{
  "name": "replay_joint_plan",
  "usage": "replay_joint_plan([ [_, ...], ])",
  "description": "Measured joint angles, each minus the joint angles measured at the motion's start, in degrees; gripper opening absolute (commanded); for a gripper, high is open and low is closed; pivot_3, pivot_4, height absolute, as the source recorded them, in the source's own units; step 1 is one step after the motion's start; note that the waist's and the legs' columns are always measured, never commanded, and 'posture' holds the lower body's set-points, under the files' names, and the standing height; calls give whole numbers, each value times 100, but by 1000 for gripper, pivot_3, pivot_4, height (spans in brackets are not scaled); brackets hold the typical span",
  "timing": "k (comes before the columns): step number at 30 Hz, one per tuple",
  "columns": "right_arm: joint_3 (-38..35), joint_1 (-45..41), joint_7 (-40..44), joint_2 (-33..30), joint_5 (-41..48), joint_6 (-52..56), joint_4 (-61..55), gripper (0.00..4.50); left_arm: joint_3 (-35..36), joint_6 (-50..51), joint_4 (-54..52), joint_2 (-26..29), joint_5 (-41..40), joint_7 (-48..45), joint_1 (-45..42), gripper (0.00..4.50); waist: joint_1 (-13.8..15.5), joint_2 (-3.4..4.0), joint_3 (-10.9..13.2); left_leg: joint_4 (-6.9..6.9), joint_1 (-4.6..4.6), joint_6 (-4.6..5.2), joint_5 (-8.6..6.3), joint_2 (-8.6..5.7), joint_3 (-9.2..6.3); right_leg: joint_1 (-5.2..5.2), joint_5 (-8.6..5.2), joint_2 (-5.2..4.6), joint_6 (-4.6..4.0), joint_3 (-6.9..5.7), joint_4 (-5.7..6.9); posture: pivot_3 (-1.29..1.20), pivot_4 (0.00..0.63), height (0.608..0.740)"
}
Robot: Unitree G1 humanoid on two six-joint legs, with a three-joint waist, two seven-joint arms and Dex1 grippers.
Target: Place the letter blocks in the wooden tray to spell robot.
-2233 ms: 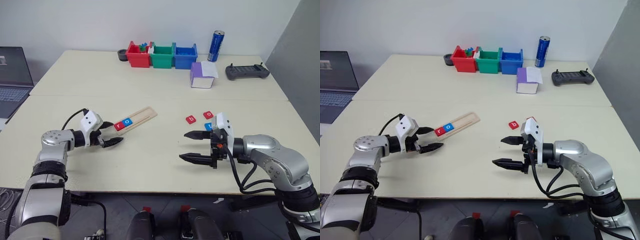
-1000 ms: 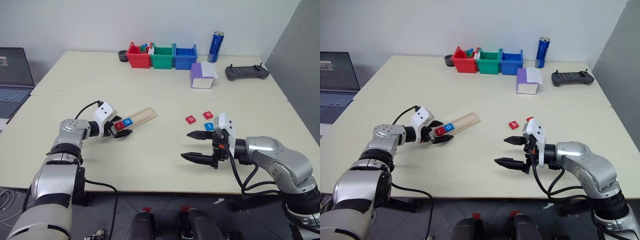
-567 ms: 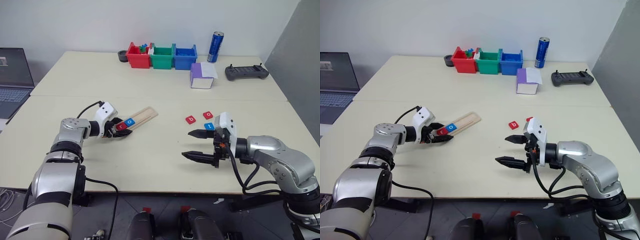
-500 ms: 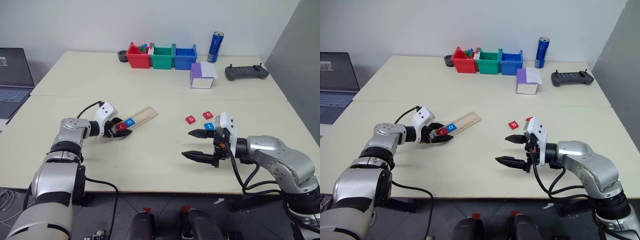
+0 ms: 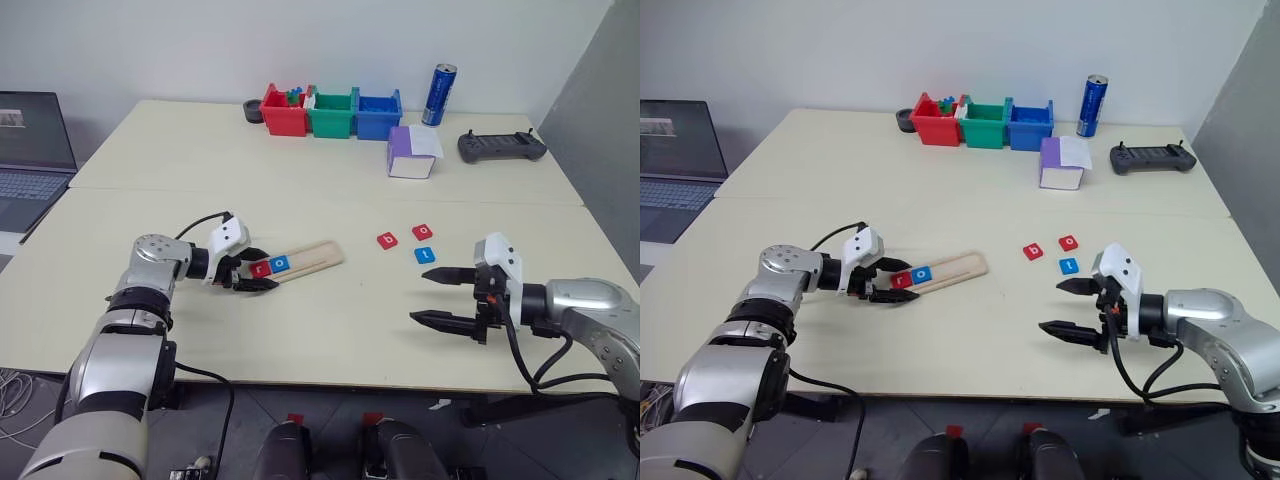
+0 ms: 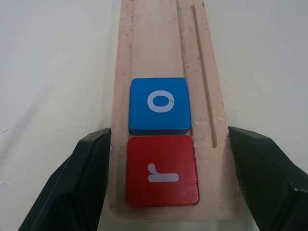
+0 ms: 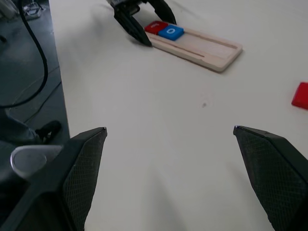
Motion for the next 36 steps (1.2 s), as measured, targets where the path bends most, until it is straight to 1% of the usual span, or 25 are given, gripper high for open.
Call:
replay_joint_plan([
  [4, -194, 307, 116, -240, -3, -71, -70, 4500, -145, -250, -579, -212, -67, -392, 307, 3379, 8, 9, -6, 0, 7, 1, -1, -1, -2, 13, 0, 0, 0, -1, -4, 0, 150, 740],
  [8, -150, 564, 197, -418, -224, -304, -222, 4500, -309, -248, -1037, -452, -123, -619, 458, 3379, 41, 8, -10, 3, 8, 11, -6, -4, -7, 19, 0, 0, 2, -3, -7, 0, 150, 740],
  [11, -23, 723, 177, -401, -516, -589, -190, 4500, -401, -128, -1262, -657, -209, -715, 508, 3379, 81, 7, -10, 6, 6, 19, -11, -6, -7, 20, 0, 0, 5, -4, -10, 0, 150, 740],
  [15, -96, 955, 208, -381, -567, -815, -187, 4500, -559, 6, -1541, -790, -232, -740, 529, 3379, 99, 6, -10, 6, 3, 21, -13, -8, -7, 21, 1, 0, 7, -5, -13, 0, 150, 740],
  [18, -304, 1218, 316, -409, -639, -1075, -157, 4500, -740, 175, -1738, -889, -182, -706, 524, 3379, 107, 5, -10, 7, 3, 22, -13, -10, -11, 23, 1, 0, 12, -8, -16, 0, 150, 740],
  [23, -1001, 1741, 664, -449, -657, -1515, 66, 4500, -1061, 554, -2222, -1026, -63, -646, 523, 3379, 107, 5, -10, 8, 5, 25, -15, -11, -15, 29, 1, 0, 18, -10, -19, 0, 150, 740],
  [27, -1311, 1900, 835, -460, -660, -1632, 160, 4500, -1222, 878, -2473, -1178, -40, -488, 526, 3379, 99, 4, -9, 7, 5, 26, -15, -11, -17, 29, 1, 1, 19, -11, -20, 0, 150, 740],
  [32, -1372, 1934, 871, -487, -675, -1643, 273, 4500, -1387, 1275, -2729, -1385, -10, -154, 527, 3379, 97, 1, -7, 7, 5, 26, -15, -10, -18, 29, 0, 1, 20, -11, -20, 0, 150, 740],
  [36, -1327, 1799, 868, -497, -674, -1621, 327, 4500, -1483, 1512, -2954, -1483, 41, 118, 548, 3379, 96, -1, -6, 7, 5, 26, -15, -10, -18, 29, 0, 2, 21, -11, -20, 0, 150, 740],
])
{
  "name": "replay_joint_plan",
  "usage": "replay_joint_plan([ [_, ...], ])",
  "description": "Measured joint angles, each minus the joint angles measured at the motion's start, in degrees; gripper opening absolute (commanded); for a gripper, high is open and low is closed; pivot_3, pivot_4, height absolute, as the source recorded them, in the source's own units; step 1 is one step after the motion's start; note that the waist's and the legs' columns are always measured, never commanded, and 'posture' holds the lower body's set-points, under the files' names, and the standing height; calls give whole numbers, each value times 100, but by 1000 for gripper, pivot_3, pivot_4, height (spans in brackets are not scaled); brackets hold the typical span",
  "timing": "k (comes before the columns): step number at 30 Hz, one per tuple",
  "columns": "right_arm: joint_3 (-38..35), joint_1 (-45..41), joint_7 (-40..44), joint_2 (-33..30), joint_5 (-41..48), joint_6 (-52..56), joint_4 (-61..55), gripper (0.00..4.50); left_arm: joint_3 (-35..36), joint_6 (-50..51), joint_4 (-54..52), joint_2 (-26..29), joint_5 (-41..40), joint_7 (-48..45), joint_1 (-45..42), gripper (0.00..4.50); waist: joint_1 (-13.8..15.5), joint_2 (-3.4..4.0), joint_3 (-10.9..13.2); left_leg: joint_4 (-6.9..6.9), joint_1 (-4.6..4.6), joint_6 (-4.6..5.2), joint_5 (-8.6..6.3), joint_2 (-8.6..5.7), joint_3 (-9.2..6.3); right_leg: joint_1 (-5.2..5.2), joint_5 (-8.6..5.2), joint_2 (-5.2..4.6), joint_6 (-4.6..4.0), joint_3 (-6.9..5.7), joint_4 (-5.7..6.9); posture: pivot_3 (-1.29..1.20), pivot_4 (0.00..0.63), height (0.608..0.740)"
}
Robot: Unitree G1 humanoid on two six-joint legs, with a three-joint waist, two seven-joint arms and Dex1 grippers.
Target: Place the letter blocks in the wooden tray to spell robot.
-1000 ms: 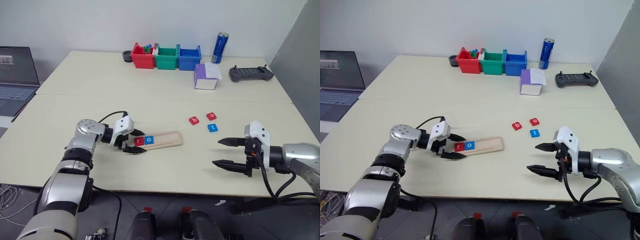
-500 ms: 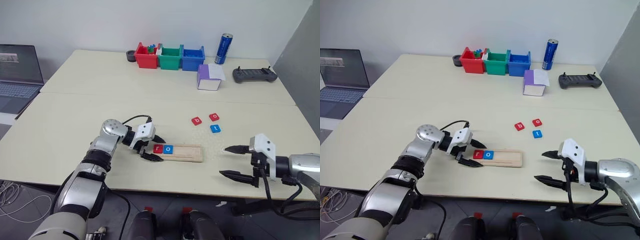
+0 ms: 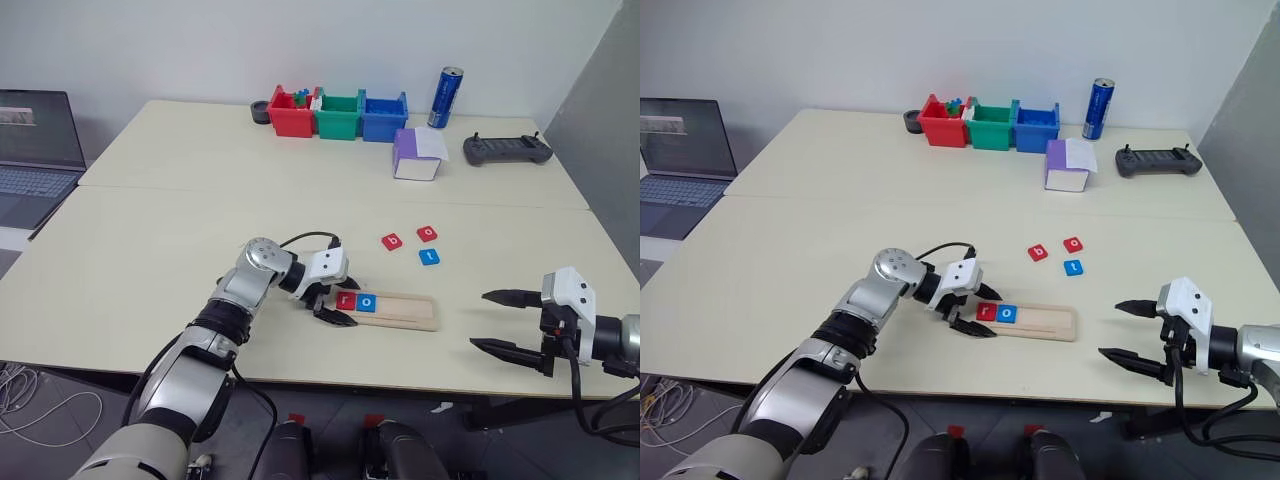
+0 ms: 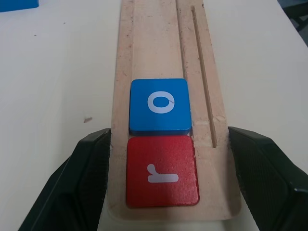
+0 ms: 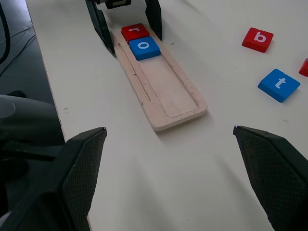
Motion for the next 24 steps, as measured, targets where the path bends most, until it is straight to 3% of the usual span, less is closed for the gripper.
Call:
replay_joint_plan([
  [13, 268, -523, 50, -78, 1, 187, 248, 4500, -147, 137, -287, 12, -6, 307, 91, 3379, -18, -3, 2, -4, 0, 0, 0, 3, -1, -1, -1, 3, 0, 0, -3, 0, 150, 740],
  [14, 294, -540, 59, -80, 1, 205, 256, 4500, -146, 177, -343, 17, -12, 305, 116, 4100, -19, -3, 3, -5, 0, 0, 0, 3, -1, -1, -1, 3, 0, 0, -4, 0, 150, 740],
  [16, 335, -560, 74, -87, 1, 232, 258, 4500, -147, 255, -407, 19, -20, 303, 147, 4465, -17, -3, 3, -4, 0, 0, 0, 3, -1, -1, -1, 3, 0, 0, -4, 0, 150, 740],
  [24, 372, -770, 50, -99, -2, 253, 278, 4500, -147, 366, -555, 174, -28, 286, 160, 4465, -23, -3, 3, -5, 0, 0, 0, 5, -1, -2, -1, 3, 0, 0, -3, 0, 150, 740],
])
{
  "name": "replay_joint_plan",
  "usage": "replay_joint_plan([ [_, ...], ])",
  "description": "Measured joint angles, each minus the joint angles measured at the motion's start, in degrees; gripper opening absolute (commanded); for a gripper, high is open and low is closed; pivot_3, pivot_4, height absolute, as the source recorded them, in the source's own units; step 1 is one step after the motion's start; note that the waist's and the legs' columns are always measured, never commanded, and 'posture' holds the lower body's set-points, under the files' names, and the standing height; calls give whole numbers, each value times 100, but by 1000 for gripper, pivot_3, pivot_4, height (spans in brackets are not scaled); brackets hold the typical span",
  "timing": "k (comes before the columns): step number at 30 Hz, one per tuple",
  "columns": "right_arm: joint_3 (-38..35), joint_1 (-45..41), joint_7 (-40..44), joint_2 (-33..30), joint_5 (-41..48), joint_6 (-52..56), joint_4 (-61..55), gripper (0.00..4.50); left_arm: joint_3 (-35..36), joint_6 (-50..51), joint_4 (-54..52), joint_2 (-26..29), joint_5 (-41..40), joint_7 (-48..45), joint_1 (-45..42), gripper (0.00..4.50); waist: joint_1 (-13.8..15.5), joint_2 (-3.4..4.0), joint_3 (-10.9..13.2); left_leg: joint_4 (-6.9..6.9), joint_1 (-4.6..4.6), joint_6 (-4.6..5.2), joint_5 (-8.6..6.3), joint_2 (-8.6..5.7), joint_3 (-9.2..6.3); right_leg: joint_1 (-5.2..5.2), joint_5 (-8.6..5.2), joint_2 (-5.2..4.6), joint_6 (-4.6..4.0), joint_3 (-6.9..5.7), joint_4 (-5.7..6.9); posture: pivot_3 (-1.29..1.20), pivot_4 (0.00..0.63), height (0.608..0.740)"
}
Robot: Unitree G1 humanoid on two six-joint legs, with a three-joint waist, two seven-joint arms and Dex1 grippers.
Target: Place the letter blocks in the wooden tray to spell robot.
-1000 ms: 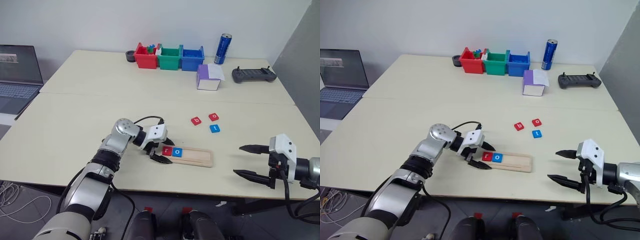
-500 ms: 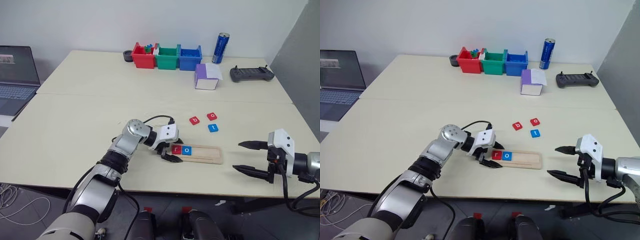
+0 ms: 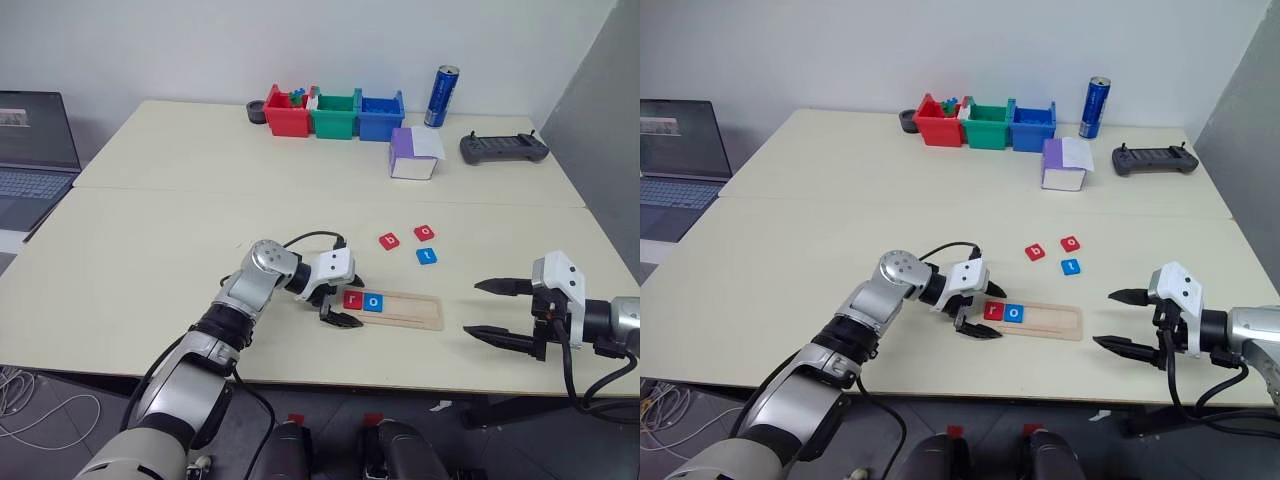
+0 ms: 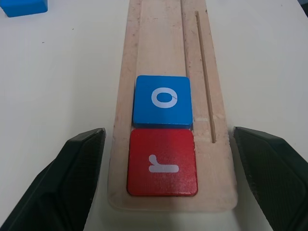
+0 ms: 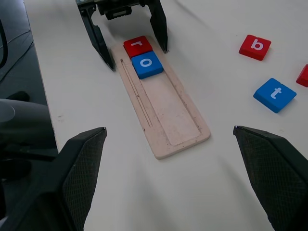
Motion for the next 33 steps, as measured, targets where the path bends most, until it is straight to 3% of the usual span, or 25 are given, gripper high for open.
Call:
replay_joint_plan([
  [3, 108, -356, -271, 164, -31, 23, 94, 4500, 45, 0, -144, 143, -103, 1, 13, 4465, -7, 0, 0, 0, 1, 0, 0, 1, 1, 0, 0, 0, 0, 1, 1, 0, 150, 740],
  [8, 499, -1329, -1376, 977, -231, 393, 216, 4500, 332, 1, -679, 593, -529, -160, 105, 4465, -59, 0, 3, -6, 1, -5, 3, 6, 2, -7, -1, 1, -2, 3, 9, 0, 150, 740],
  [17, 1452, -2394, -3678, 2931, -1204, 1000, 950, 4500, 1503, -223, -1219, 1545, -1622, -358, 884, 4465, -130, 4, 5, -6, -2, -39, 23, 12, 10, -21, -3, 0, -9, 10, 21, 0, 150, 740],
  [20, 1571, -2719, -4223, 3479, -1470, 1046, 1364, 4500, 1900, -134, -1462, 2151, -2006, -601, 1370, 4465, -169, 5, 5, -8, -2, -39, 23, 12, 21, -29, -3, -1, -9, 21, 21, 0, 150, 740],
  [25, 1761, -2988, -4492, 3792, -1820, 958, 1948, 4500, 2085, -127, -1786, 2685, -2275, -1028, 2157, 4465, -144, 6, 5, -8, -9, -38, 22, 10, 22, -34, -3, -2, -11, 22, 20, 0, 150, 740],
  [33, 1868, -3274, -4556, 4045, -2090, 738, 2773, 4500, 2644, 108, -2161, 2843, -2878, -947, 2289, 4465, -134, 6, 5, -9, -11, -17, 10, 10, 22, -37, -3, -3, -10, 21, 22, 0, 150, 740],
])
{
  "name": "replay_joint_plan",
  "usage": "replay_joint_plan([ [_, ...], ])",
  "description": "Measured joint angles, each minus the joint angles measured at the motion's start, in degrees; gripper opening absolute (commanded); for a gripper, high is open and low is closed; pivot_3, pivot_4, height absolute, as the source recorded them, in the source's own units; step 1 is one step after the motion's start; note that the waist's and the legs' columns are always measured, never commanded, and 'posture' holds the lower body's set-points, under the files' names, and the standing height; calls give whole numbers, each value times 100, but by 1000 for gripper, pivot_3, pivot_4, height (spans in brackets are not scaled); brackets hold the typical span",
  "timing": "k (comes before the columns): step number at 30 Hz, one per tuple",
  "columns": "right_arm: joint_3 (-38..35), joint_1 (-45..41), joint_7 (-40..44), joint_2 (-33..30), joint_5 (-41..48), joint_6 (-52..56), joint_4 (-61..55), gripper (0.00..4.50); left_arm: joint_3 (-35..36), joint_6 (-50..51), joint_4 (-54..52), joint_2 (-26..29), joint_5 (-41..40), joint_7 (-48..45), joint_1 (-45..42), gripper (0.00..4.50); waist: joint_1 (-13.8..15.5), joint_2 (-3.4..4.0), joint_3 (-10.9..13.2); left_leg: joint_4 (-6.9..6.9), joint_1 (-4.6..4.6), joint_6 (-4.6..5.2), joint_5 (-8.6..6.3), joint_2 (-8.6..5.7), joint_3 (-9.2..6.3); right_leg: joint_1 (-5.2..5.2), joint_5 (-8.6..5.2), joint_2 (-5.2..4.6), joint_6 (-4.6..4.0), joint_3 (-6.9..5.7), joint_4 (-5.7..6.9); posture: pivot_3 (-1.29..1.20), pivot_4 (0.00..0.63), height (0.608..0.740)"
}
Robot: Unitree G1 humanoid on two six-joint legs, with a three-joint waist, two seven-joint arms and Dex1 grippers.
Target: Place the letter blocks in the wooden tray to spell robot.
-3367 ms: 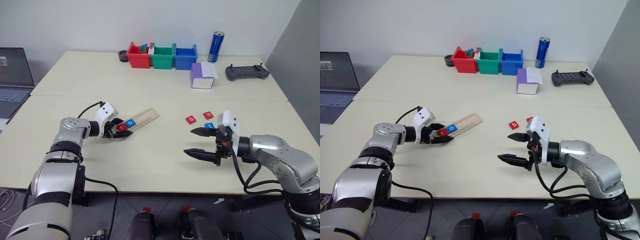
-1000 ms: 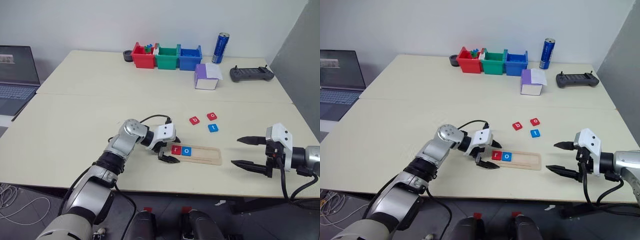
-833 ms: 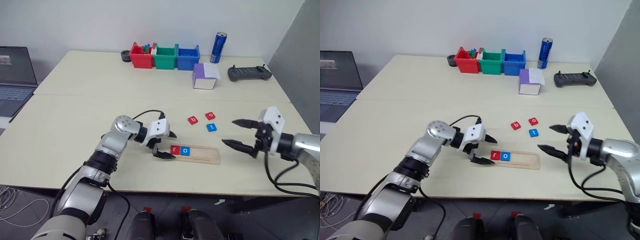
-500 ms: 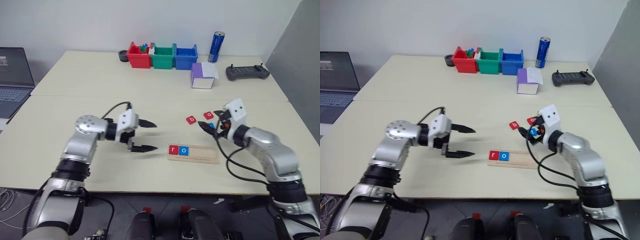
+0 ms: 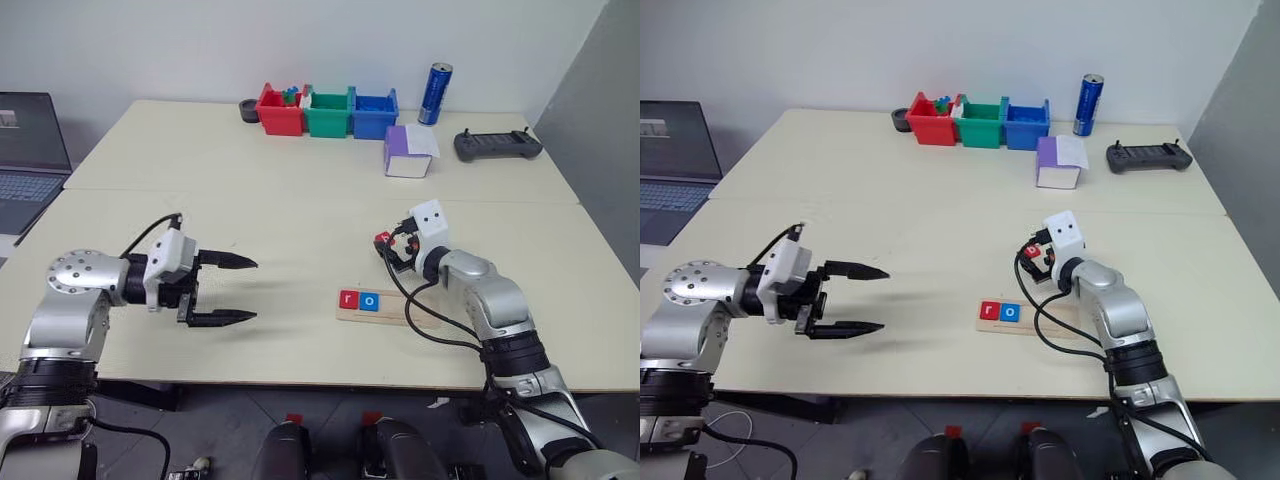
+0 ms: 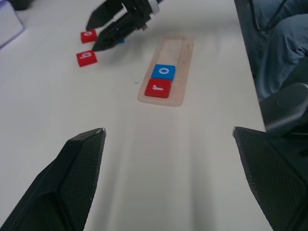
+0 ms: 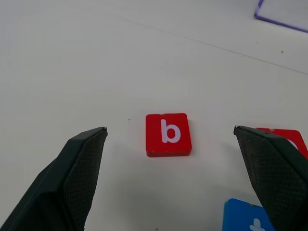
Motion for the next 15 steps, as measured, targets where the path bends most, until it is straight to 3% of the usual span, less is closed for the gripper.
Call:
replay_joint_plan([
  [14, 7, -473, -37, 432, -225, -432, 1038, 4500, 64, -20, -58, 117, -42, 81, 280, 4465, -40, 1, 1, -3, 0, 0, 0, 2, 2, -2, 0, 1, 0, 1, 0, 0, 150, 740],
  [15, 7, -486, -40, 463, -248, -440, 1100, 4316, 67, -11, -73, 118, -52, 93, 307, 4493, -41, 1, 1, -3, 0, 0, 0, 2, 2, -2, 0, 1, 0, 1, 0, 0, 150, 740],
])
